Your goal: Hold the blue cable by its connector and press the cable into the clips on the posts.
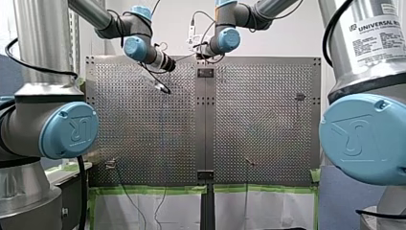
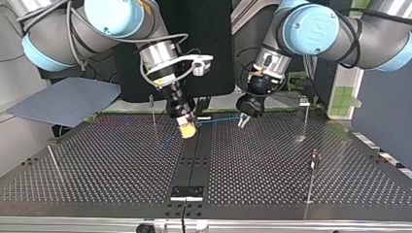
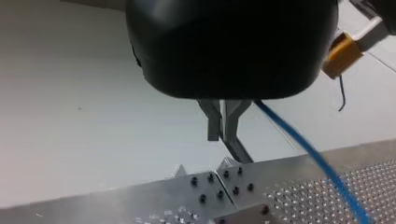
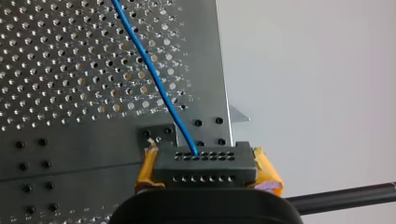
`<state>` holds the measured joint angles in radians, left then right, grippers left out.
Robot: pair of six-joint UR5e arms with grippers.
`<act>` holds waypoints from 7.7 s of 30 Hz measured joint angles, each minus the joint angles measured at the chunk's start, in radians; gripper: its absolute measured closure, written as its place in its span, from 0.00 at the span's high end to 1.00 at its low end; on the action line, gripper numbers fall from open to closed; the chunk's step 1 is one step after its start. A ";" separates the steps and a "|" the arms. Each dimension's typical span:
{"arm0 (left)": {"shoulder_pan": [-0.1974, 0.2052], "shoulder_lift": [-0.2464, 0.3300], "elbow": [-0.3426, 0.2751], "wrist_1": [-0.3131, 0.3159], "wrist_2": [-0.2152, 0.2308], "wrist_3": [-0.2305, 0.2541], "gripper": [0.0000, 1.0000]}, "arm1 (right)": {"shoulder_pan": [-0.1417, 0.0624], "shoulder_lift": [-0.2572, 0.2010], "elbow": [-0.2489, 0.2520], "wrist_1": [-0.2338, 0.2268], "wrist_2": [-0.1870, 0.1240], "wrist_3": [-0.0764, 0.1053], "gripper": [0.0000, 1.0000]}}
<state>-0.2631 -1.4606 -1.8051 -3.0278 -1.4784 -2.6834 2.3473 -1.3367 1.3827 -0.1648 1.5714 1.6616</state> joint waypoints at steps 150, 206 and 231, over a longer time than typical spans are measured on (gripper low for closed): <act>0.331 -0.201 0.248 -0.047 -0.219 0.436 0.90 | -0.006 0.118 -0.112 0.020 0.104 -0.010 0.00; 0.292 0.140 0.030 -0.272 -0.104 0.574 1.00 | -0.001 0.113 -0.112 0.024 0.102 -0.007 0.00; 0.278 0.106 0.043 -0.144 -0.049 0.790 1.00 | 0.000 0.113 -0.109 0.027 0.102 -0.011 0.00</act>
<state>0.0151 -1.3542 -1.7623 -3.1717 -1.5277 -1.8936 2.3475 -1.2236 1.2733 -0.1382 1.6737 1.6509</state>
